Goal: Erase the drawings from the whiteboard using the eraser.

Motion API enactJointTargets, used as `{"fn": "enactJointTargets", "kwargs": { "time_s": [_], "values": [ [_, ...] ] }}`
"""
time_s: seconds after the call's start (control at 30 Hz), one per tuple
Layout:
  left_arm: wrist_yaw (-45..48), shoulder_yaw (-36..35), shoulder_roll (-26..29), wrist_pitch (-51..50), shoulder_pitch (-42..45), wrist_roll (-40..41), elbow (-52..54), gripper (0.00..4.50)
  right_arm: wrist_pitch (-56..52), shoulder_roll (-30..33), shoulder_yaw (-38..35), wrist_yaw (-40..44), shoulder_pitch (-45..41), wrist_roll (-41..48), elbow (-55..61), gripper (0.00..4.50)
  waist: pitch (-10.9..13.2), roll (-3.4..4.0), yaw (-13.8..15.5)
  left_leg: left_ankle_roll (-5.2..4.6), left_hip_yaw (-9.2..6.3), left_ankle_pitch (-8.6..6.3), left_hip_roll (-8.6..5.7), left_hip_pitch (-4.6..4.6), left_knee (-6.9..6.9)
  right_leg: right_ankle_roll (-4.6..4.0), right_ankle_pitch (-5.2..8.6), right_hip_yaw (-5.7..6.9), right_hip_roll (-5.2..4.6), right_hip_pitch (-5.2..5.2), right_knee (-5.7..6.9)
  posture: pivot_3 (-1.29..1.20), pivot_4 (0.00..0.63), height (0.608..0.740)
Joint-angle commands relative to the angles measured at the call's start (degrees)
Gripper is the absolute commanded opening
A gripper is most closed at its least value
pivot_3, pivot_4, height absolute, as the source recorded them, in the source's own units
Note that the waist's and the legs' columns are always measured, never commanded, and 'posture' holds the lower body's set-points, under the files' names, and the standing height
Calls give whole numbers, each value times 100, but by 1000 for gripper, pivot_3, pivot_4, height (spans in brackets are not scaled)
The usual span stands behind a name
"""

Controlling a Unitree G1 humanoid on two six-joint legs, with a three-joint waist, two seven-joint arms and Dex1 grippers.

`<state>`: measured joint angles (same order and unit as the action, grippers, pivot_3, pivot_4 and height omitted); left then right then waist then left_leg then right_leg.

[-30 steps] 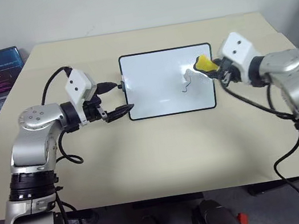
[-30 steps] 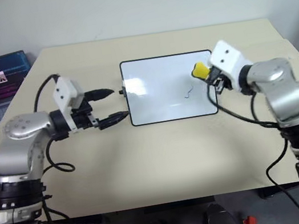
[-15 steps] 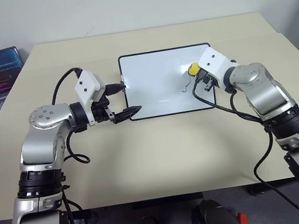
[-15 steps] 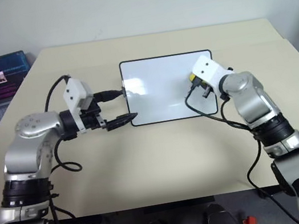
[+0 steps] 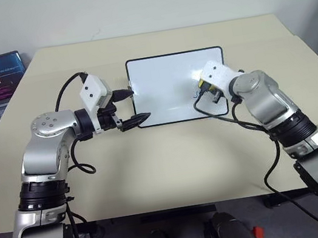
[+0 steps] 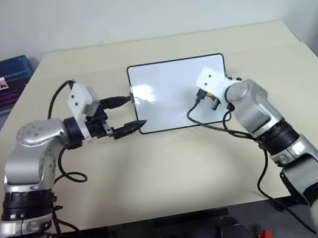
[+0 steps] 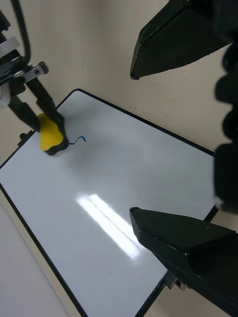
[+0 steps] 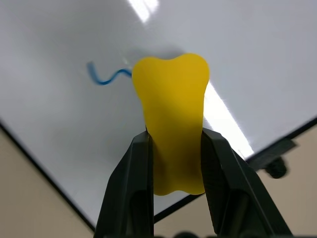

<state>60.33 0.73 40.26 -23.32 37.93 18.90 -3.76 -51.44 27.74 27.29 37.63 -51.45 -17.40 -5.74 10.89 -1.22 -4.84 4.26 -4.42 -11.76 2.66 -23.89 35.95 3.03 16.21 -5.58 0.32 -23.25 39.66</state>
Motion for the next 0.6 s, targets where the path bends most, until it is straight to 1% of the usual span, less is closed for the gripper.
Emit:
{"fn": "enactJointTargets", "kwargs": {
  "time_s": [0.03,0.1,0.2,0.43,0.6],
  "values": [
    [-40,-126,41,53,61,39,210,4500,-262,-56,600,344,320,-113,304,969,-1,-2,-6,0,-1,0,0,1,0,0,0,0,1,1,1,0,150,740],
    [-53,-133,31,48,58,52,227,4500,-309,-102,844,407,501,-178,455,969,-4,-5,-12,0,-1,0,0,2,3,0,0,0,1,1,6,0,150,740],
    [-61,-149,37,47,40,64,246,4500,-405,-195,910,399,639,-214,579,967,-7,-10,-12,1,-1,0,0,6,10,2,1,-1,1,2,19,0,150,740],
    [-63,-158,50,50,27,51,244,4500,-293,-196,492,174,300,-316,247,967,-8,-12,-8,1,-5,1,0,9,9,5,3,1,3,5,21,0,150,740],
    [-59,-133,17,77,68,42,206,4500,-79,-297,64,-348,-251,-372,-576,967,-8,-12,-12,2,-5,4,0,9,12,6,3,0,3,4,22,0,150,740]
  ]
}}
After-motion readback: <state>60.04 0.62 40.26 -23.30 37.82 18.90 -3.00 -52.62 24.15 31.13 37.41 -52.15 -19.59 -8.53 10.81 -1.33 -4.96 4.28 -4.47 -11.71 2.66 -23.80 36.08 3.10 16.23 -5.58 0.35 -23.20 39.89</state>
